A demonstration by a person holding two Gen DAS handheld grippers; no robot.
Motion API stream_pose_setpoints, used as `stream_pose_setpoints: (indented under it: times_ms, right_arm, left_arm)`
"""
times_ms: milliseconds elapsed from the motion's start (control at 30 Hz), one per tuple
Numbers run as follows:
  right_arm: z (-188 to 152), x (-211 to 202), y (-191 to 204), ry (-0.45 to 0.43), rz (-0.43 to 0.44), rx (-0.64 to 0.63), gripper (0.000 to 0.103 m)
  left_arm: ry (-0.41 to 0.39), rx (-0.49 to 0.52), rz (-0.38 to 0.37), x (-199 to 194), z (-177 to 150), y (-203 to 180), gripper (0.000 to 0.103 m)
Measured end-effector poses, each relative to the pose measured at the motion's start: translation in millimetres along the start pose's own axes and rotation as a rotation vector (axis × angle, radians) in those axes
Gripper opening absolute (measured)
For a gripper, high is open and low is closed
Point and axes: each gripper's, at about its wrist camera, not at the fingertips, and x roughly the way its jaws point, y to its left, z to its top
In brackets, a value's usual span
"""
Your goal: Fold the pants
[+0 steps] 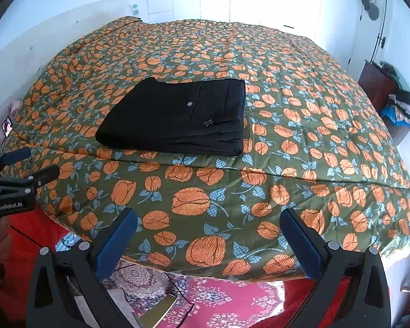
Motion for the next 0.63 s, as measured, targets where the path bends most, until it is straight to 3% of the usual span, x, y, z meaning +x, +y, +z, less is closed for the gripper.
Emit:
stream_pose_setpoints:
  times_ms: [633]
  right_arm:
    - [-0.5, 3.1, -6.6, -0.016, -0.025, 0.024, 0.103]
  left_arm:
    - [-0.011, -0.006, 0.017, 2.3, -1.7, -0.4, 0.101]
